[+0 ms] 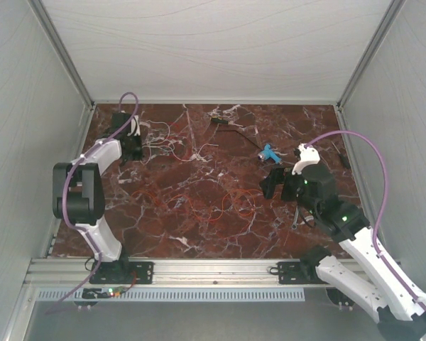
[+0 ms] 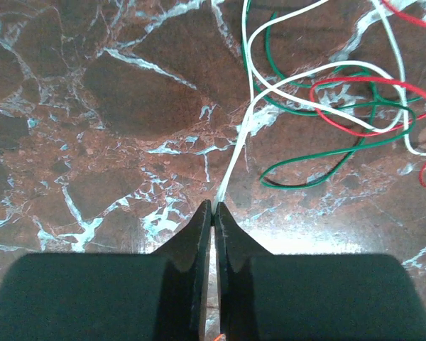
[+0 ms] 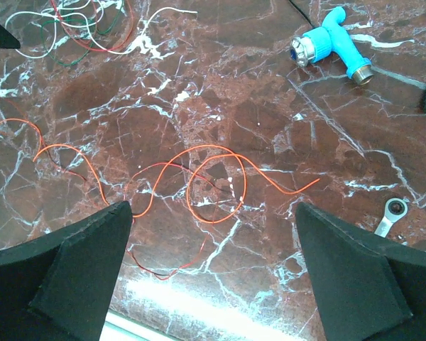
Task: Zip-tie the wires
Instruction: Untie the cable at the center of the board, then straighten the cable at the center of the board.
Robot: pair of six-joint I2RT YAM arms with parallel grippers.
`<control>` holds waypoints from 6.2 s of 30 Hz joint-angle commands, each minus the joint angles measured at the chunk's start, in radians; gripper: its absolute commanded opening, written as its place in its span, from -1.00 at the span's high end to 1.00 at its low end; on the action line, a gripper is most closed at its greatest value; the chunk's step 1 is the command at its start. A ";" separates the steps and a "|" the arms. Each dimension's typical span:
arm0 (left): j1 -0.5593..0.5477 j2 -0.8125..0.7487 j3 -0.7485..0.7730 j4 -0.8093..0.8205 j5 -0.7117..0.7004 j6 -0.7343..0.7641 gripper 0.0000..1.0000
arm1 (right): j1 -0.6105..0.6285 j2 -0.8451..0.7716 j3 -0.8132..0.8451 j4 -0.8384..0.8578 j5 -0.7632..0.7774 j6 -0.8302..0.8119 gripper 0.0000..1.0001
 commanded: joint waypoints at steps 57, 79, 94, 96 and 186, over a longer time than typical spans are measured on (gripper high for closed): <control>-0.339 -0.182 0.700 0.690 -0.063 0.056 1.00 | 0.003 0.034 -0.075 0.254 -0.218 0.053 -0.96; -0.346 -0.213 0.801 0.763 0.128 -0.208 1.00 | 0.066 0.439 0.022 0.766 -0.408 0.066 -0.76; -0.353 -0.301 0.631 1.009 0.103 -0.186 1.00 | 0.141 0.934 0.170 0.914 -0.439 0.100 -0.35; -0.353 -0.300 0.632 1.005 0.107 -0.181 1.00 | 0.152 1.023 0.224 0.919 -0.444 0.112 -0.27; -0.438 -0.785 0.308 0.994 0.216 -0.775 1.00 | 0.468 0.659 -0.196 1.639 -0.330 -0.428 -0.88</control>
